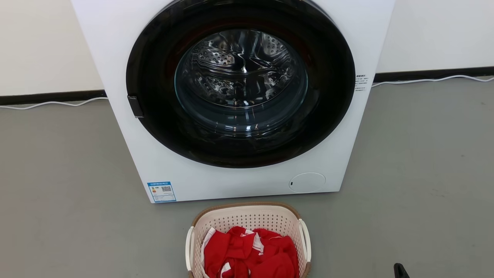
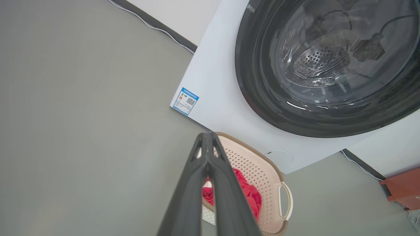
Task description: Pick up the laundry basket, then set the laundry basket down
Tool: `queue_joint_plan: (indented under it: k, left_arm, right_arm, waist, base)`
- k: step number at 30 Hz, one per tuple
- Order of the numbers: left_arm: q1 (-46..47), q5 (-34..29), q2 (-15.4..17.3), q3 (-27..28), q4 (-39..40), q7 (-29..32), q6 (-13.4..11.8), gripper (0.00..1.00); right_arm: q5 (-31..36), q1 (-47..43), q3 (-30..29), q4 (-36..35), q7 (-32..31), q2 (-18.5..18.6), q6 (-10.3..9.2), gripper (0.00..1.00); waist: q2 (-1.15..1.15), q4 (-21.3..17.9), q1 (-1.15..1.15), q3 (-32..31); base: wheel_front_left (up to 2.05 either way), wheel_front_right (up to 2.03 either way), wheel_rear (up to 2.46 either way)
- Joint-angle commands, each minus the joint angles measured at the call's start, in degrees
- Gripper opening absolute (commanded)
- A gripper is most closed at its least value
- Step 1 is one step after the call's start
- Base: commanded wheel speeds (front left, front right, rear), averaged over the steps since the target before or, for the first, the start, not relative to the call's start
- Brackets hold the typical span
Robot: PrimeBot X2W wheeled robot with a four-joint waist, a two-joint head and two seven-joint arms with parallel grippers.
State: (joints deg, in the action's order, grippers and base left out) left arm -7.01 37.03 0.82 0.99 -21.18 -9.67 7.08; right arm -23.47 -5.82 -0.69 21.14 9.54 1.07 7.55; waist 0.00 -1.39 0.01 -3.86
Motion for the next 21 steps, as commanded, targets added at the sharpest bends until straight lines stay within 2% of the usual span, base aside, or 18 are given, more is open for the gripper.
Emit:
queue_joint_plan:
  k: [1, 21]
  left_arm:
    - [2.87, 1.27, 0.75, 0.82, 1.65, 0.07, 0.10, 0.00]
    - [5.03, 12.53, 1.02, 1.81, 2.79, 3.44, 0.17, 0.00]
  right_arm:
    - [-1.53, 2.67, -0.10, -1.70, -0.38, 0.76, -0.02, 0.00]
    - [-15.59, 4.62, -1.29, -2.84, -3.65, 0.98, -0.03, 0.00]
  waist:
    - [0.00, 0.02, -0.01, 0.03]
    - [0.00, 0.30, -0.01, 0.87]
  base:
    - [0.00, 0.00, 0.00]
    - [0.00, 0.00, 0.00]
